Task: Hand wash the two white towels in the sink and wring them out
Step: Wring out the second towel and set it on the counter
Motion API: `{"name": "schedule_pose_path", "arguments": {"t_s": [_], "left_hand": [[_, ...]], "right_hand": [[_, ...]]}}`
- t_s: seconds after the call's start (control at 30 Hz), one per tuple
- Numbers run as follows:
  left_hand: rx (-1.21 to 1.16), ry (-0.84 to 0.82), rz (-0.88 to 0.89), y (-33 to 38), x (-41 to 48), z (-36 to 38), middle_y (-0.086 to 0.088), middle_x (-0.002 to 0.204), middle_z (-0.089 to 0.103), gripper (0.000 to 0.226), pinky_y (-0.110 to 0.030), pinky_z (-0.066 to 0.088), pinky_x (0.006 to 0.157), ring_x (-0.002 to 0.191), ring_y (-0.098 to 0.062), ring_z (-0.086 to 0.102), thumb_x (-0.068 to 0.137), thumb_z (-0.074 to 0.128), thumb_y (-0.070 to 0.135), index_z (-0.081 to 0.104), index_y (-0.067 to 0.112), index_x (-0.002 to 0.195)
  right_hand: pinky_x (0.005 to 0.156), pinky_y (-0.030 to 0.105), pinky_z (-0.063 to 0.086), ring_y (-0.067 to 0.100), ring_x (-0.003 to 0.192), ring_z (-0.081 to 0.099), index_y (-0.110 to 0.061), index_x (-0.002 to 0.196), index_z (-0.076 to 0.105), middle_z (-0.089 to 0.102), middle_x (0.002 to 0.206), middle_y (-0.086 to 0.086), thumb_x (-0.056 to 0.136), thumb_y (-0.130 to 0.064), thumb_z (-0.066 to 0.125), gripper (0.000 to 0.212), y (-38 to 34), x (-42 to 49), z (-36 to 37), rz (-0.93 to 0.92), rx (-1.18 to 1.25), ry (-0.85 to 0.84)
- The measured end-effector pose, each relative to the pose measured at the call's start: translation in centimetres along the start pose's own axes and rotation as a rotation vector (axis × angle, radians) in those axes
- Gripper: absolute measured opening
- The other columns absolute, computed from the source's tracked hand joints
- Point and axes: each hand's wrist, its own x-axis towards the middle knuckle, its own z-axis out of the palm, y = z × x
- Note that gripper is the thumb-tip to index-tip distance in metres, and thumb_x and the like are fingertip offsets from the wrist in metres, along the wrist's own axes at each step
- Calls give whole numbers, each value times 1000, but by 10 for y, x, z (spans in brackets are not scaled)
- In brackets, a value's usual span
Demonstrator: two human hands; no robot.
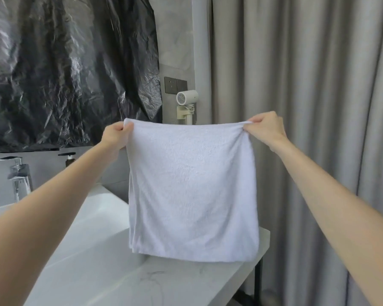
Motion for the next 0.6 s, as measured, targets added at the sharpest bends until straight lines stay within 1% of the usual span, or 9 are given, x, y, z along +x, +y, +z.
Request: {"name": "schedule_pose_path", "arguments": {"t_s": [0.07, 0.13, 0.2, 0.33, 0.4, 0.43, 0.5, 0.53, 0.6], "left_hand": [[-36, -33, -79, -12, -3, 5, 0, 80, 43, 19, -28, 38, 62, 75, -16, 41, 99, 46, 34, 52, 19, 88], [5, -7, -43, -26, -2, 11, 2, 70, 34, 27, -28, 28, 56, 66, -14, 33, 98, 47, 35, 44, 22, 74], [82, 27, 9, -36, -2, 13, 2, 66, 29, 34, -30, 21, 54, 61, -14, 28, 97, 46, 34, 35, 21, 67], [-3, -122, -76, -51, -15, 17, -1, 78, 42, 29, -28, 29, 59, 72, -17, 39, 99, 41, 41, 48, 18, 82], [-117, -353, -105, -56, -33, 12, -2, 89, 62, 35, -25, 46, 66, 77, -16, 60, 102, 39, 47, 61, 21, 92], [-160, -477, -93, -59, -42, 11, -4, 101, 69, 38, -27, 53, 78, 92, -17, 68, 102, 38, 48, 64, 21, 104], [-214, -611, -83, -64, -54, 10, -11, 121, 66, 46, -38, 51, 97, 114, -24, 63, 100, 40, 49, 61, 14, 121], [-238, -644, -87, -64, -58, 11, -12, 121, 66, 48, -39, 50, 97, 115, -25, 63, 99, 40, 48, 59, 11, 123], [-262, -734, -84, -57, -66, 17, -7, 112, 70, 47, -33, 53, 92, 106, -20, 67, 96, 44, 50, 61, 10, 115]], "right_hand": [[84, 29, 51, 27, 92, 65, -10, 82, 75, 72, 83, 13, 76, -15, 62, 15, 8, -4, 8, -19, -121, -22], [83, 36, 54, 30, 87, 64, -14, 82, 73, 70, 78, 11, 74, -16, 60, 16, 18, -5, 16, -56, -249, -82], [82, 38, 55, 30, 86, 65, -17, 85, 74, 72, 83, 9, 75, -15, 58, 19, 31, -3, 25, -105, -338, -213], [77, 43, 55, 33, 89, 66, -16, 87, 73, 73, 87, 10, 78, -6, 52, 25, 57, -13, 49, -157, -444, -429], [77, 43, 56, 34, 88, 66, -11, 91, 72, 72, 90, 13, 75, 1, 44, 35, 70, -24, 60, -99, -342, -398], [77, 38, 56, 31, 86, 66, -9, 95, 72, 73, 93, 12, 76, 2, 44, 36, 76, -29, 64, -60, -253, -360], [75, 24, 49, 19, 87, 63, -13, 101, 72, 72, 99, 6, 82, 1, 44, 36, 80, -36, 70, 5, -88, -284], [74, 19, 44, 15, 91, 61, -16, 102, 71, 71, 102, 2, 86, -1, 44, 35, 76, -39, 71, 6, -22, -259], [75, 20, 38, 12, 97, 57, -20, 100, 67, 67, 104, -3, 94, -9, 42, 29, 60, -42, 74, -28, 114, -249]]}}
